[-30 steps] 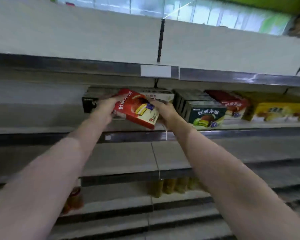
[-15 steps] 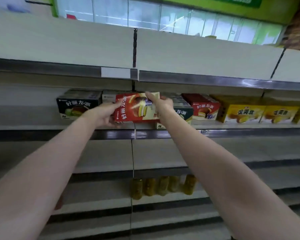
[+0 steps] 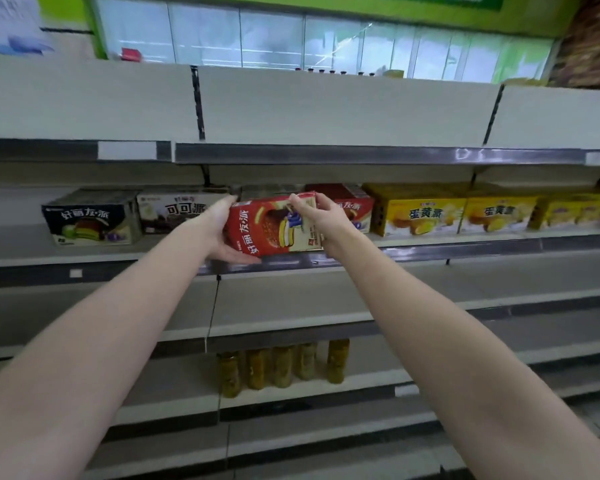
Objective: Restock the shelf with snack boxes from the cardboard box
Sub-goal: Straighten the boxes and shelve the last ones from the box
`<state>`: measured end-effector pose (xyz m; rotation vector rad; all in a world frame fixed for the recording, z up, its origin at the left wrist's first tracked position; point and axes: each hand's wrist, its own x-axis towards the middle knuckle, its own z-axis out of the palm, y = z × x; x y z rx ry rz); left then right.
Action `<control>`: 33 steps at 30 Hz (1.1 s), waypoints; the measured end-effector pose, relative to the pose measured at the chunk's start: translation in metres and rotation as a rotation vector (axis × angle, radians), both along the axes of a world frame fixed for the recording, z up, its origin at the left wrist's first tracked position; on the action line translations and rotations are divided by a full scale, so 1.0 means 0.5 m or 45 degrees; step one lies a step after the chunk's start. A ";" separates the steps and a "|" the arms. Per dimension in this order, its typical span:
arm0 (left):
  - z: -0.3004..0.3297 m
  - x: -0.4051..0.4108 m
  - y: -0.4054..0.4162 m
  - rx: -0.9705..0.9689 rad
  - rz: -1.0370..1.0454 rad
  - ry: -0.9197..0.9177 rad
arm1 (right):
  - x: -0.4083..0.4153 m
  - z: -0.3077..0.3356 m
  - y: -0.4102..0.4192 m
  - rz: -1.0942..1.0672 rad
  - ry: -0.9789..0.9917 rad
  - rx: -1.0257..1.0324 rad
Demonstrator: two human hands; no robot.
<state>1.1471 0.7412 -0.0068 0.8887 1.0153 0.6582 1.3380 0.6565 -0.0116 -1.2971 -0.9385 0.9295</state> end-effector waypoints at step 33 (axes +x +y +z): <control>0.037 0.303 0.013 1.113 -0.244 0.253 | 0.303 -0.053 0.008 0.023 -0.371 -0.207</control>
